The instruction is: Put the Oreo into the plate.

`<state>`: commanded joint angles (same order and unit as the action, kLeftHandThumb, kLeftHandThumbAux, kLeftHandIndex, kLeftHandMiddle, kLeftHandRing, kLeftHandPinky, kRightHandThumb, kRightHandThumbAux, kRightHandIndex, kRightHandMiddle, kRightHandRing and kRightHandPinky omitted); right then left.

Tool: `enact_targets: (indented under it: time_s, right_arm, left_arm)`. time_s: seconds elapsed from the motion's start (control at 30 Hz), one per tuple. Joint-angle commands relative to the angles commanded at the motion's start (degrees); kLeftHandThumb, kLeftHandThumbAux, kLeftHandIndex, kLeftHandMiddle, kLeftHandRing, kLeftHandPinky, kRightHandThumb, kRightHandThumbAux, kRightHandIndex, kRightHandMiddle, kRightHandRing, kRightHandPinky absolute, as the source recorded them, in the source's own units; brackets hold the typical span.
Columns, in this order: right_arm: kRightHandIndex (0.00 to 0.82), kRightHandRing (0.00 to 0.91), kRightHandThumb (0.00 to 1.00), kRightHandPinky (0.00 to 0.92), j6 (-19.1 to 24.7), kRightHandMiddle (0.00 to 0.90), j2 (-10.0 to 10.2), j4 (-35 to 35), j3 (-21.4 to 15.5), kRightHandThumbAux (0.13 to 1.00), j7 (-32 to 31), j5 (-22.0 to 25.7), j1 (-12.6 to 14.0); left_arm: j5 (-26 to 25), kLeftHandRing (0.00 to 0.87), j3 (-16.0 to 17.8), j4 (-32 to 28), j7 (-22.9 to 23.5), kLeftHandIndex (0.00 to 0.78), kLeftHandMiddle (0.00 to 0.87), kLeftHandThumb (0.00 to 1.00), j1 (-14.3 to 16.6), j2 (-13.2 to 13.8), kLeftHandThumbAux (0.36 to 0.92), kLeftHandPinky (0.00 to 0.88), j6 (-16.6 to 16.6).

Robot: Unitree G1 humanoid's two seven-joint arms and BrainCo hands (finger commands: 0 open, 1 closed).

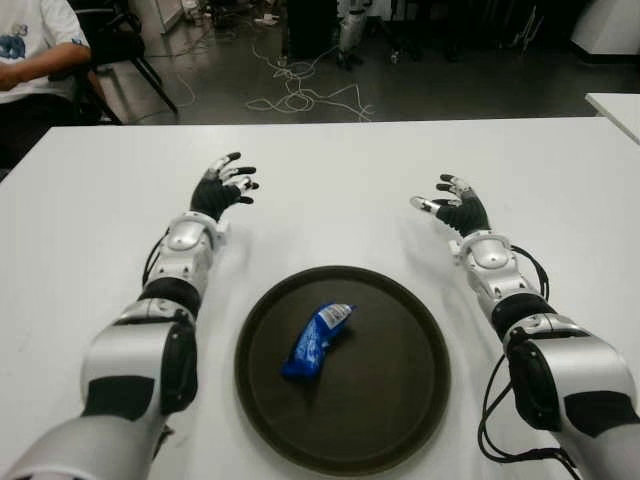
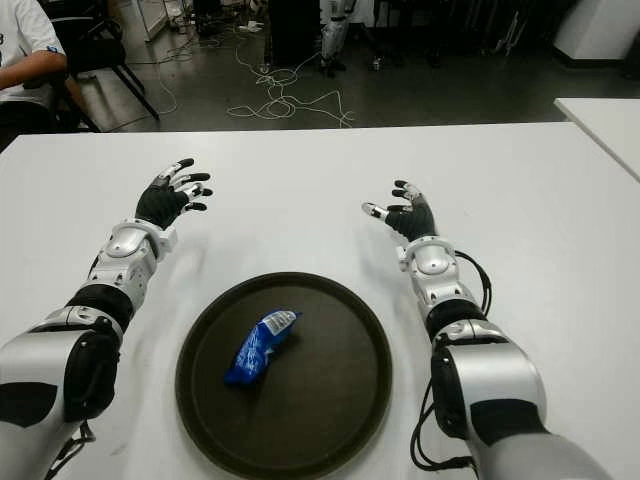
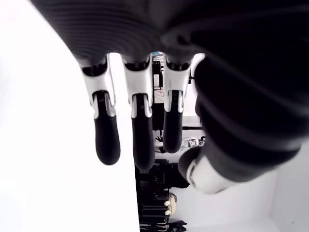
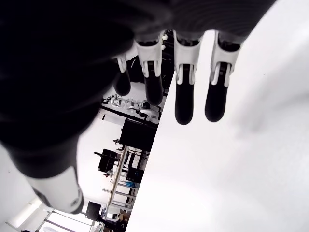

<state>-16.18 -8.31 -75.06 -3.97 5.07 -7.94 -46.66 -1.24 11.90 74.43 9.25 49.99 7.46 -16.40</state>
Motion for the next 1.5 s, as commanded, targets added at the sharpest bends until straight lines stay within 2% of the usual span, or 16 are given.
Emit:
enact_targets:
  time_s: [0.3, 0.63, 0.9, 1.13, 1.5]
  right_arm:
    - [0.175, 0.260, 0.158, 0.333, -0.33, 0.201, -0.15, 0.13, 0.07, 0.732, -0.03, -0.13, 0.13]
    - [0.155, 0.254, 0.242, 0.312, -0.12, 0.204, -0.43, 0.15, 1.41, 0.709, 1.08, -1.37, 0.01]
    - [0.173, 0.253, 0.319, 0.312, -0.29, 0.207, -0.40, 0.19, 1.20, 0.710, 1.15, -0.80, -0.01]
    - [0.176, 0.251, 0.319, 0.304, -0.24, 0.209, -0.41, 0.20, 0.80, 0.703, 0.76, -0.34, -0.04]
    - [0.186, 0.262, 0.318, 0.310, 0.16, 0.215, -0.52, 0.11, 0.65, 0.694, 0.67, -0.32, -0.14]
  left_arm:
    - [-0.45, 0.356, 0.34, -0.05, 0.41, 0.133, 0.288, 0.233, 0.00, -0.32, 0.806, 0.458, 0.02]
    - [-0.41, 0.353, 0.29, -0.09, 0.73, 0.131, 0.283, 0.222, -0.04, -0.48, 0.823, 0.452, -0.19]
    - [-0.21, 0.356, 0.01, -0.04, 1.46, 0.131, 0.290, 0.184, -0.06, -0.52, 0.796, 0.448, -0.30]
    - [-0.14, 0.356, -0.12, -0.03, 1.87, 0.130, 0.291, 0.188, 0.01, -0.63, 0.817, 0.446, -0.20]
    - [-0.06, 0.348, -0.16, 0.11, 1.82, 0.122, 0.289, 0.216, 0.18, -0.77, 0.809, 0.441, 0.22]
